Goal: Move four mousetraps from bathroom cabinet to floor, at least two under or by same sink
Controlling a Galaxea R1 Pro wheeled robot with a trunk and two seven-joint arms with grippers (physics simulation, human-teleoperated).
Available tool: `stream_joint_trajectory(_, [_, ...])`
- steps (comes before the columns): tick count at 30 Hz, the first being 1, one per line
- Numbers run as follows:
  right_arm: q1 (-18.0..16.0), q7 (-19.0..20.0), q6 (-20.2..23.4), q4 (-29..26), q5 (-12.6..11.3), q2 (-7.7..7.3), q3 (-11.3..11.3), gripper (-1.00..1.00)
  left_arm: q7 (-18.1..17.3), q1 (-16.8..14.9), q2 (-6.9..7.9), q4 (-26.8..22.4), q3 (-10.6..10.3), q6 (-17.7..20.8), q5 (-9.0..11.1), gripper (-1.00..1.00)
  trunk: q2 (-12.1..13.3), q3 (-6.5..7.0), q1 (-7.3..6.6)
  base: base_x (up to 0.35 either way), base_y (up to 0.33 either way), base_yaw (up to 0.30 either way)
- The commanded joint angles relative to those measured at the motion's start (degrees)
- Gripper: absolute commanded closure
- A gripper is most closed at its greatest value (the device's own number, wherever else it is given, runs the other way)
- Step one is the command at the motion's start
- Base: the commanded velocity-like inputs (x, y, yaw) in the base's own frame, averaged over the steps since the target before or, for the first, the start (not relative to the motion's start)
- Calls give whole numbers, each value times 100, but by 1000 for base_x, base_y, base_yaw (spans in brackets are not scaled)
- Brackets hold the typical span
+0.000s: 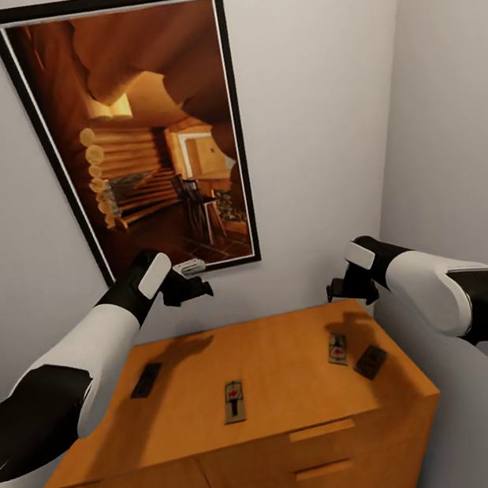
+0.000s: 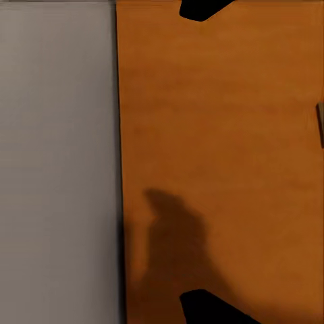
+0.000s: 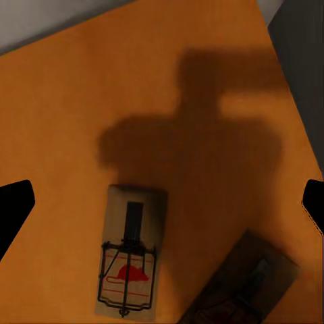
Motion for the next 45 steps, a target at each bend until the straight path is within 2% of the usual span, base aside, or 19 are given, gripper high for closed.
stream_joint_trajectory(1, [-4, -53, -11, 10, -32, -9, -46, -100, 44, -7, 4, -2, -38, 11, 63, -100, -6, -9, 2, 49, -45, 0])
stream_joint_trajectory(13, [36, 4, -11, 10, -30, -49, -46, -100, 40, -7, -3, 18, -41, 47, 72, -100, -6, -9, 2, 16, -15, 0])
stream_joint_trajectory(29, [56, 11, -11, 10, -32, 51, -46, -100, 39, -7, -5, 41, -38, 53, 77, -100, -6, -9, 2, 1, -1, 0])
stream_joint_trajectory(45, [140, 11, -11, 10, -32, 71, -46, -100, 35, -7, -7, 97, -43, 85, 83, -100, -648, -296, 353, 0, 0, 0])
